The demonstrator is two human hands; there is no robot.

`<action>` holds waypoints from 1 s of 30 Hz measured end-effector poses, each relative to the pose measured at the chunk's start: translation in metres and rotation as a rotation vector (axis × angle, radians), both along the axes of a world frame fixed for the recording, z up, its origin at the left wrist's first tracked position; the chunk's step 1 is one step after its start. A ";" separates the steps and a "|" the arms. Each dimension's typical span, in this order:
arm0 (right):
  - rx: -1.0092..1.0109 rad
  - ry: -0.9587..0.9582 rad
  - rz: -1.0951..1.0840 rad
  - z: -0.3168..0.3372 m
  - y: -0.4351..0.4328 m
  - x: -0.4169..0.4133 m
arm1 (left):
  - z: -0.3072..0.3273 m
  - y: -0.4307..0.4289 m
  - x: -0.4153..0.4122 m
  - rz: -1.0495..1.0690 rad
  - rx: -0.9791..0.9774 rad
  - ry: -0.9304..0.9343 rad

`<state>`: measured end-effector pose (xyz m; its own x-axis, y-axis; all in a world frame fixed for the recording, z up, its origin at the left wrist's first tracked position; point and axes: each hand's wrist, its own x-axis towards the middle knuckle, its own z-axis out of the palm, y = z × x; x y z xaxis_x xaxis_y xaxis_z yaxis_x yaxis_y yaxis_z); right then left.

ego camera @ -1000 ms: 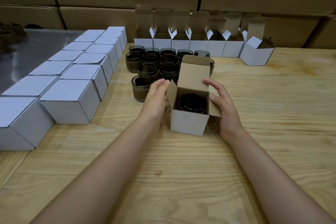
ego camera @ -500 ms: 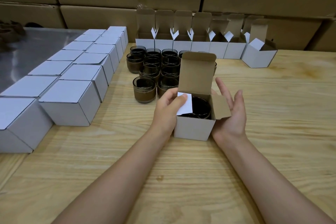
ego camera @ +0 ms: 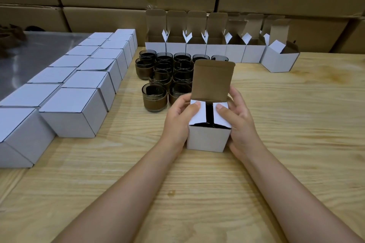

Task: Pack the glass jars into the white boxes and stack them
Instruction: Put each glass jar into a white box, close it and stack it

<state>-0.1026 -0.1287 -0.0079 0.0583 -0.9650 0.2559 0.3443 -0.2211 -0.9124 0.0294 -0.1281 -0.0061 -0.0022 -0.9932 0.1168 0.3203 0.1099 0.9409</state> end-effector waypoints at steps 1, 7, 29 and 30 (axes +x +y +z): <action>-0.013 -0.003 -0.004 0.000 0.000 0.000 | 0.000 0.000 0.000 0.007 -0.006 -0.005; -0.086 0.055 -0.031 0.003 0.006 0.003 | 0.000 0.002 0.001 0.021 -0.103 -0.047; -0.233 0.434 0.073 0.000 0.010 -0.017 | -0.003 0.005 0.003 -0.081 -0.001 -0.082; -0.243 0.443 0.073 0.000 0.010 -0.017 | -0.004 0.006 0.003 -0.117 -0.003 -0.055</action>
